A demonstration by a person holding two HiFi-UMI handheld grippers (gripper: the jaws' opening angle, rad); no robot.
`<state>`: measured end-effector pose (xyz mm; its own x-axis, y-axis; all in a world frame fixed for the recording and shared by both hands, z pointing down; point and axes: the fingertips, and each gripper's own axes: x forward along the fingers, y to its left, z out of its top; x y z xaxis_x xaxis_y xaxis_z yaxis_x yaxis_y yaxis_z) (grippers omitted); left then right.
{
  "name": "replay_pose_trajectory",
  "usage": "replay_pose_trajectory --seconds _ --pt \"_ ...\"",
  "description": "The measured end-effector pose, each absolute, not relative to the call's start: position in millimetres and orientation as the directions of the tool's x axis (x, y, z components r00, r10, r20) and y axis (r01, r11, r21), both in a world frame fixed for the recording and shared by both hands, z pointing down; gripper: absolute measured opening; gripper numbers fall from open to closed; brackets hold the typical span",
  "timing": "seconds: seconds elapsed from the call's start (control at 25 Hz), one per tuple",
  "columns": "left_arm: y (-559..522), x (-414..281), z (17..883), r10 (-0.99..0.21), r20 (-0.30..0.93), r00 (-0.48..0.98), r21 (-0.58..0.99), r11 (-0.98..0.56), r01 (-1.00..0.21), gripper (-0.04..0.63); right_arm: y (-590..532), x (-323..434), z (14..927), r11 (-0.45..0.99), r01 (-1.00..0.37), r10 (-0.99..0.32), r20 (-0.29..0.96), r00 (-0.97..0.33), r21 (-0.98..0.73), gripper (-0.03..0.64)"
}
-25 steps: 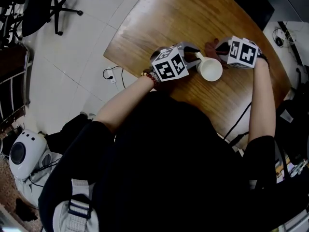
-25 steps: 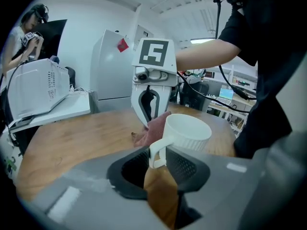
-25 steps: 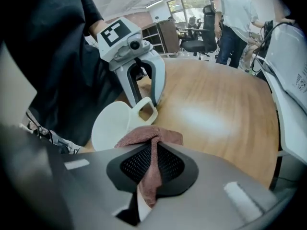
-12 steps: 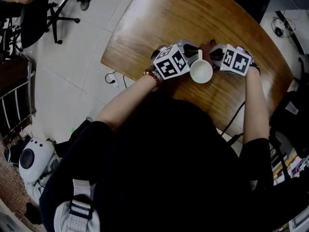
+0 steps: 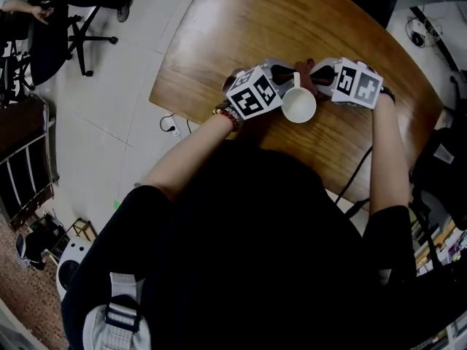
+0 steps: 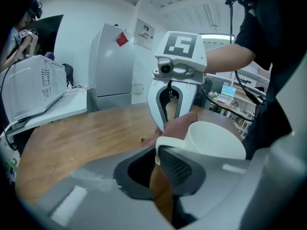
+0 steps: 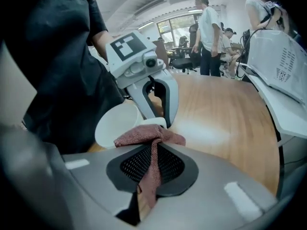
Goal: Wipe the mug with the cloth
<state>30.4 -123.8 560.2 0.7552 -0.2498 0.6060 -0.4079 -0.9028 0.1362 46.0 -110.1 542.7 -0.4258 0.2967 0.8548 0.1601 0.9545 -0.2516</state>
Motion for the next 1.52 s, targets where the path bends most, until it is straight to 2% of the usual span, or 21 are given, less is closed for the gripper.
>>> replay_pose_trajectory --seconds 0.2,0.32,0.52,0.72,0.92,1.0,1.12,1.24,1.28,1.4,1.52 --pt "-124.9 32.0 561.6 -0.246 0.614 0.750 0.130 -0.906 -0.403 0.026 -111.7 44.4 580.4 0.972 0.119 0.234 0.872 -0.430 -0.203 0.031" --pt "-124.9 30.8 563.8 -0.252 0.611 0.751 0.139 -0.899 -0.415 0.028 -114.4 48.1 583.8 0.988 0.085 0.154 0.889 -0.431 -0.130 0.031" --pt "-121.5 18.8 560.9 -0.267 0.628 0.731 0.078 -0.913 -0.401 0.023 -102.5 89.6 569.0 0.997 -0.081 -0.048 0.919 -0.392 0.018 0.031" --pt "-120.4 -1.2 558.7 -0.300 0.610 0.734 0.117 -0.881 -0.457 0.005 -51.2 156.7 546.0 0.961 -0.262 -0.165 0.939 -0.302 0.084 0.032" --pt "-114.6 -16.2 558.2 -0.341 0.614 0.712 0.168 -0.825 -0.539 0.005 -4.6 152.3 584.7 0.951 -0.297 -0.162 0.953 -0.257 0.081 0.034" --pt "-107.0 -21.7 560.3 -0.359 0.636 0.683 0.122 -0.827 -0.548 0.004 -0.1 147.5 603.6 0.948 -0.300 -0.187 0.953 -0.238 0.111 0.035" --pt "-89.2 -26.4 557.4 -0.367 0.648 0.667 0.051 -0.853 -0.519 0.003 -6.0 150.7 610.4 0.912 -0.384 -0.242 0.943 -0.231 0.140 0.040" --pt "-77.4 -35.5 550.5 -0.392 0.638 0.662 0.033 -0.846 -0.532 0.005 -8.6 152.0 609.3 0.898 -0.410 -0.270 0.936 -0.224 0.161 0.052" --pt "-75.2 -37.9 548.6 -0.405 0.630 0.663 0.045 -0.833 -0.552 0.004 -8.8 153.6 608.7 0.893 -0.415 -0.284 0.935 -0.215 0.176 0.067" --pt "-66.7 -38.8 543.2 -0.426 0.598 0.679 0.104 -0.799 -0.593 0.003 -7.4 161.2 603.5 0.861 -0.469 -0.321 0.925 -0.200 0.197 0.192" --pt "-64.7 -37.3 531.7 -0.442 0.566 0.696 0.136 -0.782 -0.608 0.005 -8.0 166.0 589.4 0.831 -0.514 -0.361 0.910 -0.204 0.215 0.245"
